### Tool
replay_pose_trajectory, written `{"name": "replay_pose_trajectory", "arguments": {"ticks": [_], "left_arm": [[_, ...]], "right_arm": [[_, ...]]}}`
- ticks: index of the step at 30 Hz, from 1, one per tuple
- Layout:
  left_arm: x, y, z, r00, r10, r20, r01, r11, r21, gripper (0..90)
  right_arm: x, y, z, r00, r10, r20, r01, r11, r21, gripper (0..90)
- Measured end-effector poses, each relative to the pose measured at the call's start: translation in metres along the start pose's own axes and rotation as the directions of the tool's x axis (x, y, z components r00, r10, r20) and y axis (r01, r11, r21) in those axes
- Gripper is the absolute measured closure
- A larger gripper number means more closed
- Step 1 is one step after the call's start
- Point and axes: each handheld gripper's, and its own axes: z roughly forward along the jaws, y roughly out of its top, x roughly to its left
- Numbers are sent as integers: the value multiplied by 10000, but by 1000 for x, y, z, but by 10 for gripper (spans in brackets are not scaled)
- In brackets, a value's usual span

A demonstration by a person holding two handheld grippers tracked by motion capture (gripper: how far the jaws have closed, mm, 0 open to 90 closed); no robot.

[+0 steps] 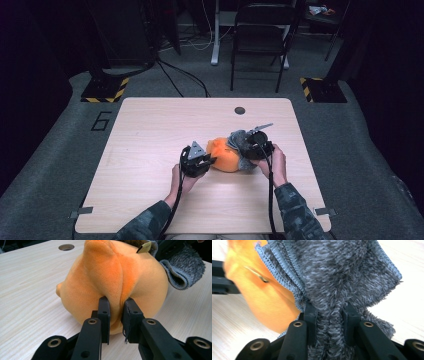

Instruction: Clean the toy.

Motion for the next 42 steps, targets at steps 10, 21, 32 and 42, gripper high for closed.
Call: {"name": "replay_pose_trajectory", "arguments": {"ticks": [10, 21, 32, 42], "left_arm": [[1, -1, 0, 10000, -87, -40, 87, 9999, -99, 776], [0, 0, -1, 10000, 67, 63, -66, 9998, -173, 776], [-5, 0, -1, 9992, 390, -40, -391, 9990, -197, 776], [-2, -1, 0, 9995, 315, 46, -315, 9994, -164, 776]], "right_arm": [[-22, -17, 28, 9970, 644, 424, -678, 9941, 843, 707], [-9, 2, -12, 9980, 163, 603, -144, 9994, -319, 707], [54, 18, -31, 9919, -1250, -213, 1201, 9801, -1580, 705], [49, 15, -20, 9918, -1263, -218, 1232, 9864, -1088, 704]]}}
